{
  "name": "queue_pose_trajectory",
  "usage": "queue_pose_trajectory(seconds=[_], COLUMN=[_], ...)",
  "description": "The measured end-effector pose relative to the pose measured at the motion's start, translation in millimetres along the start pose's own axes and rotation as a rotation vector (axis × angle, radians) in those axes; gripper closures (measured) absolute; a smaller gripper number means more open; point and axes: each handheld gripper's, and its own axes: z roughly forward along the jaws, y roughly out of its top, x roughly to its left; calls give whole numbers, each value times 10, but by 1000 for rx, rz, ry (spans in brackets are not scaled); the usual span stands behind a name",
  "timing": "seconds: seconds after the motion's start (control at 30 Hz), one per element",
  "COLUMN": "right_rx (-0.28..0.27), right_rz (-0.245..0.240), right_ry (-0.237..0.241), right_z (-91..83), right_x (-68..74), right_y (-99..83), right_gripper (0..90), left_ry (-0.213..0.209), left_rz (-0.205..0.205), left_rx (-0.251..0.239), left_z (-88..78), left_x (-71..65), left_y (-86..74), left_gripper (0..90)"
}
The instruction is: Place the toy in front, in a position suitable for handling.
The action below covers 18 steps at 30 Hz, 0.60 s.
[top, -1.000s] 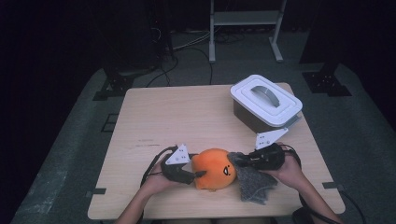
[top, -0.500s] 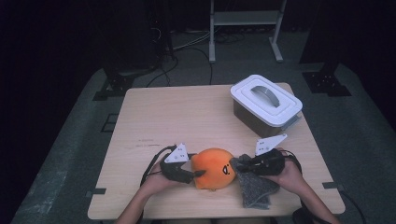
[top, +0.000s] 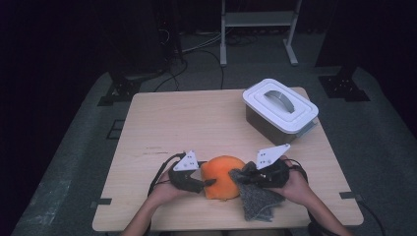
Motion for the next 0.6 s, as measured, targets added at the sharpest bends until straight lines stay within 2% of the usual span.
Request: queue_pose_trajectory(seconds=[0.17,0.2,0.3,0.47,0.6], right_rx=[22,40,29,-22,-43], right_rz=[50,68,85,72,80], right_ry=[9,6,5,-31,-37], right_z=[-49,-74,-119,-246,-240], right_x=[-10,-18,-29,-117,-268], right_y=[-195,-277,-306,-141,8], right_gripper=[816,816,816,815,815], left_ry=[-3,-3,0,-8,-15], left_rz=[5,20,46,88,98], left_rx=[0,2,4,-2,-7], left_z=[11,13,22,19,16], left_x=[-15,-21,-56,-108,-133], left_y=[24,31,59,85,102], left_gripper=[344,340,338,336,329])
